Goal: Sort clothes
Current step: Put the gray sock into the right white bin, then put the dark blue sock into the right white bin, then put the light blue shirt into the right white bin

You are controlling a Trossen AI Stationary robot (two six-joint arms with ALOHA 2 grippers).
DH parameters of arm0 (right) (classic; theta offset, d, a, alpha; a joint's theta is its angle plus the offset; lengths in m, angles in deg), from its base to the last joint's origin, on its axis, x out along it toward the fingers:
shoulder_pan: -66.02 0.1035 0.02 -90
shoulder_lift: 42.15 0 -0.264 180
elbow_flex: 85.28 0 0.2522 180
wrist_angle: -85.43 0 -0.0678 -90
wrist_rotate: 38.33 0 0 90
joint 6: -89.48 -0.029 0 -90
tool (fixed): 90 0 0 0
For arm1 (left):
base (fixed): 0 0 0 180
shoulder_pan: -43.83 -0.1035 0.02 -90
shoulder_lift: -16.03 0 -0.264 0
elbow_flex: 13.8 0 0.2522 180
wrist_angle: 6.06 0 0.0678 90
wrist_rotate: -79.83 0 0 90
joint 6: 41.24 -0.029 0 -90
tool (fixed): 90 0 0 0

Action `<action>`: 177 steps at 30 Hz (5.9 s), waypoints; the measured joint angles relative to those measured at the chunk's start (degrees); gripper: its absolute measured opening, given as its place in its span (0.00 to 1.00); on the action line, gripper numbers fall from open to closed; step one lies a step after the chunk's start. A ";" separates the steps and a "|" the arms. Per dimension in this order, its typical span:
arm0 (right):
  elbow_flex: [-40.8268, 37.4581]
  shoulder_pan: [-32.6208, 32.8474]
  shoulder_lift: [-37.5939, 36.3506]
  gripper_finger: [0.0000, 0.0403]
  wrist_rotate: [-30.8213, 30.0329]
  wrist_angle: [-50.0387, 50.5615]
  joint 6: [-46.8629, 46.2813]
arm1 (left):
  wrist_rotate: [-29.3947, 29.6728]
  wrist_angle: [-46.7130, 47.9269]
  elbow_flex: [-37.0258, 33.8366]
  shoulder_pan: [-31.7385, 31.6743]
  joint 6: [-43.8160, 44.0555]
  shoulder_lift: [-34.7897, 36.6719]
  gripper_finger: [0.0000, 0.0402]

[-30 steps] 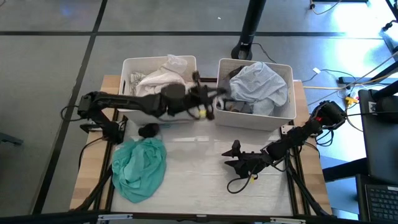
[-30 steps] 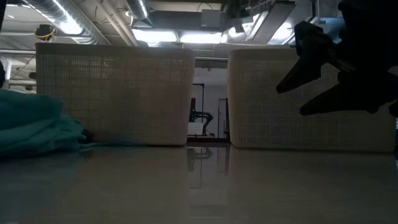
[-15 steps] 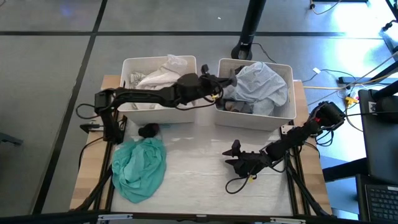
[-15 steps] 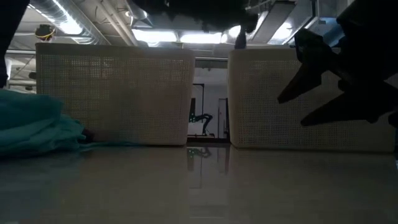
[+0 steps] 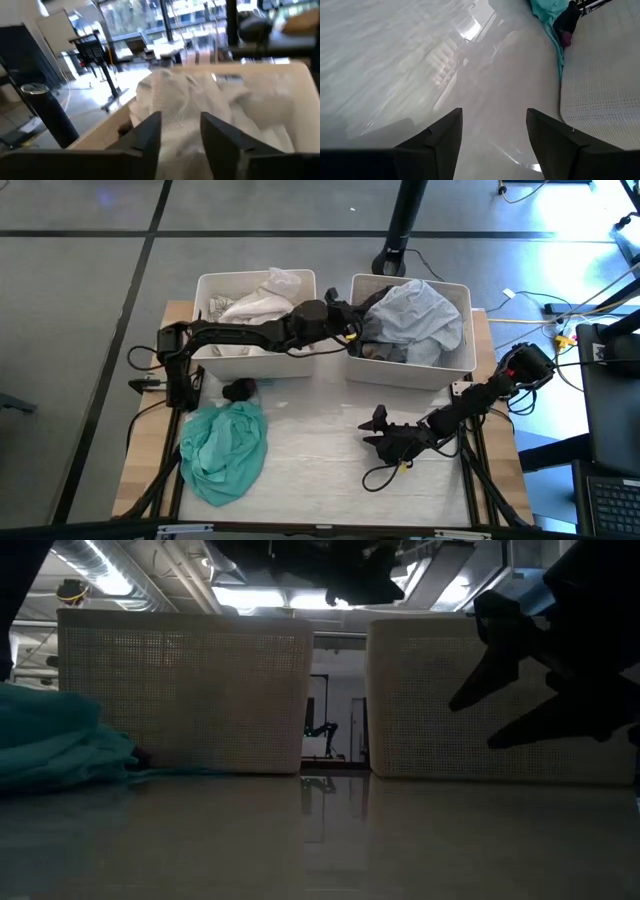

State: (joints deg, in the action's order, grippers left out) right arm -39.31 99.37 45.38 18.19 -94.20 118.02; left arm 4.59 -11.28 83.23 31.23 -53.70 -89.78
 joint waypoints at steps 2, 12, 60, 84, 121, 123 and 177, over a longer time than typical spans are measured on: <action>0.00 0.00 0.02 0.55 0.00 0.03 -0.02 | 0.45 4.66 0.78 0.75 -1.16 1.04 0.37; -0.02 0.00 0.02 0.55 0.02 0.36 -3.09 | 9.99 40.72 4.70 10.70 2.54 12.60 0.47; -0.04 0.01 0.02 0.55 -2.13 -0.17 -5.81 | 16.31 87.89 -38.63 32.13 106.55 21.22 0.47; -0.04 0.02 0.02 0.55 -2.13 -0.13 -5.77 | 16.93 78.23 -43.53 31.04 91.52 21.21 0.04; -0.04 0.02 0.04 0.55 -2.10 -0.15 -5.77 | 22.38 5.12 -17.09 22.98 11.21 21.21 0.03; -0.04 0.00 0.04 0.55 -2.10 -0.15 -5.77 | 17.76 1.29 -17.09 20.71 10.19 21.12 0.03; -0.02 0.02 0.04 0.55 -0.39 0.57 -6.19 | 7.93 47.64 0.00 26.31 15.68 21.03 0.50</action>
State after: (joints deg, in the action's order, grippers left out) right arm -39.33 99.39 45.42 17.81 -93.63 111.83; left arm 12.53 36.36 83.23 57.54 -38.03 -68.74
